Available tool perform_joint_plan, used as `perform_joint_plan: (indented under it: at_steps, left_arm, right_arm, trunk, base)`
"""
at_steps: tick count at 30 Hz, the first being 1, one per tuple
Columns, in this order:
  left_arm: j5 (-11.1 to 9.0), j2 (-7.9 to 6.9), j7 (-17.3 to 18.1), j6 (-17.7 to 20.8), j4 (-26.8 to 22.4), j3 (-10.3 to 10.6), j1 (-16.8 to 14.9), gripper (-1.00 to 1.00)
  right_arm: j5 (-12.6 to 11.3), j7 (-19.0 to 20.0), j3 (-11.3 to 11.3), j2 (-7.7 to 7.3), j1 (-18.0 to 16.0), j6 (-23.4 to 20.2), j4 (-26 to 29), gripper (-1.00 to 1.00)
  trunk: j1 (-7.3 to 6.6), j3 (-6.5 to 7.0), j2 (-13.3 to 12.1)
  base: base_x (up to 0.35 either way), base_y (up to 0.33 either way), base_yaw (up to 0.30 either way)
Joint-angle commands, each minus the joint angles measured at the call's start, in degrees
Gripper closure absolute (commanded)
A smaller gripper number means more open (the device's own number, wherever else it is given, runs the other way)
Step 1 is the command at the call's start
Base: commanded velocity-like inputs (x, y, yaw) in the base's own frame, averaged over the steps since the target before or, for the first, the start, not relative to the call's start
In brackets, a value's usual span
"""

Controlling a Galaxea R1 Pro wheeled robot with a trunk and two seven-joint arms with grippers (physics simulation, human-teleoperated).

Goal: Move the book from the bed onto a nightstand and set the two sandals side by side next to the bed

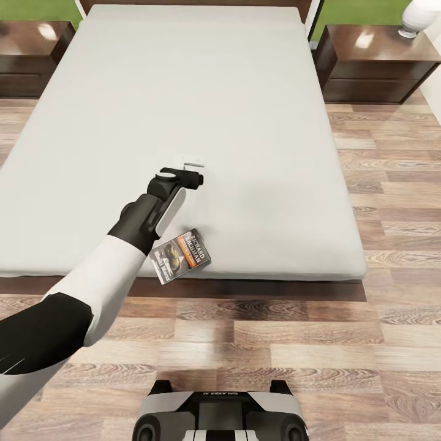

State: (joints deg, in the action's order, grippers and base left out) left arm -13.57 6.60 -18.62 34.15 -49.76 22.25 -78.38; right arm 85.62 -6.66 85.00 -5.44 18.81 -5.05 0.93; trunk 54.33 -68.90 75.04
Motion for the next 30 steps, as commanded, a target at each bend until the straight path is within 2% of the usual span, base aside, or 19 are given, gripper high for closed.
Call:
perform_joint_plan:
  at_steps: [1,4,8,9,11,12,19,20,25,26,30]
  left_arm:
    - [-0.60,-0.25,-0.58,0.48,-0.09,0.17,-0.34,-1.00]
    - [-0.59,-1.66,-0.81,1.52,-0.19,0.16,-1.05,-1.00]
    - [-0.58,-4.85,-1.03,2.26,0.04,0.16,-1.93,-1.00]
    - [-0.54,-8.16,-1.06,2.51,0.29,0.16,-2.79,-1.00]
    - [-0.52,-10.66,-1.01,2.60,0.41,0.16,-3.27,-1.00]
    - [-0.52,-10.66,-1.01,2.60,0.41,0.16,-3.27,-1.00]
    - [-0.38,-20.28,-0.77,2.22,0.92,0.25,-3.96,-1.00]
    - [-0.38,-20.28,-0.77,2.22,0.92,0.25,-3.96,-1.00]
    - [-0.38,-25.43,-0.67,0.89,2.38,0.45,-4.01,-1.00]
    - [-0.12,-28.30,-0.63,-0.97,4.04,0.58,-3.97,-1.00]
    - [2.22,-31.37,-0.40,-3.81,7.88,0.65,-3.92,-1.00]
  right_arm:
    - [0.60,-0.20,0.43,-0.01,0.00,-0.13,-0.05,-1.00]
    - [0.60,-0.20,0.43,-0.05,0.00,-0.13,-0.05,-1.00]
    - [0.59,-0.20,0.43,-0.08,0.00,-0.13,-0.02,-1.00]
    - [0.55,-0.23,0.46,-0.15,0.00,-0.13,0.04,-1.00]
    - [0.54,-0.25,0.48,-0.19,0.00,-0.13,0.15,-1.00]
    - [0.54,-0.25,0.48,-0.19,0.00,-0.13,0.15,-1.00]
    - [0.11,-0.33,0.61,-0.24,-0.02,0.04,0.47,-1.00]
    - [0.11,-0.33,0.61,-0.24,-0.02,0.04,0.47,-1.00]
    - [-0.20,-0.40,0.67,-0.20,-0.06,0.27,0.52,-1.00]
    - [-0.28,-0.51,0.68,-0.18,-0.08,0.34,0.55,-1.00]
    - [-0.33,-0.59,0.69,-0.23,-0.16,0.39,0.61,-1.00]
  trunk:
    - [0.01,-0.02,0.02]
    - [0.01,-0.02,0.02]
    - [0.01,-0.02,0.02]
    - [0.01,-0.02,0.02]
    - [0.01,-0.02,0.02]
    - [0.01,-0.02,0.02]
    - [0.01,-0.02,0.02]
    - [0.01,-0.02,0.02]
    - [0.01,0.00,0.02]
    - [0.01,0.02,0.02]
    - [0.01,0.12,0.02]
  base:
    - [0.000,0.000,0.000]
    - [0.000,0.000,0.000]
    - [0.000,0.000,0.000]
    - [0.000,0.000,0.000]
    - [0.000,0.000,0.000]
    - [0.000,0.000,0.000]
    - [0.000,0.000,0.000]
    - [0.000,0.000,0.000]
    - [0.000,0.000,-0.001]
    - [0.000,0.000,-0.039]
    - [0.000,0.000,-0.057]
